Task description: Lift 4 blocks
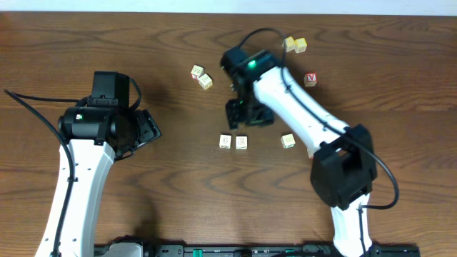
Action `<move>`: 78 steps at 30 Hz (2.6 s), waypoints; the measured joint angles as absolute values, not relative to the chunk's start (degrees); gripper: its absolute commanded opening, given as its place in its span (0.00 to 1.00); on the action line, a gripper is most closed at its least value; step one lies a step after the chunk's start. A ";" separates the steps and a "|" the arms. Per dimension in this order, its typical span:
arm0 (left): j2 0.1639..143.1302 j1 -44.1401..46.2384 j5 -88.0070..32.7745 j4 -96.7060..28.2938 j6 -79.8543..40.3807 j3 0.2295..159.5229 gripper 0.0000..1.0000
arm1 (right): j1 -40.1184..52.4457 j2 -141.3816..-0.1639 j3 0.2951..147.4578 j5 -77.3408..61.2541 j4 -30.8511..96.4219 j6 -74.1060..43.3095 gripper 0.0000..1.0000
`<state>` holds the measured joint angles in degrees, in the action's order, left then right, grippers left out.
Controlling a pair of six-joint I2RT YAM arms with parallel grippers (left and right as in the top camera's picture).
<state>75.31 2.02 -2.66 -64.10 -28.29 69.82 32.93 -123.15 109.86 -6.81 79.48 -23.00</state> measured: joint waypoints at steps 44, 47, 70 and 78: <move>75.31 2.02 -2.66 -64.01 -28.32 69.82 0.79 | 23.75 -123.28 87.68 -2.07 66.35 -12.95 0.33; 75.31 2.02 -2.66 -64.03 -28.32 69.82 0.79 | 23.68 -123.28 87.68 -4.71 64.93 -16.05 0.28; 75.31 2.02 -2.66 -64.01 -28.32 69.82 0.79 | 24.82 -123.26 87.68 -8.62 63.81 3.73 0.29; 75.31 2.02 -2.68 -64.01 -28.32 69.82 0.79 | 25.36 -123.00 87.70 -8.60 60.29 14.39 0.32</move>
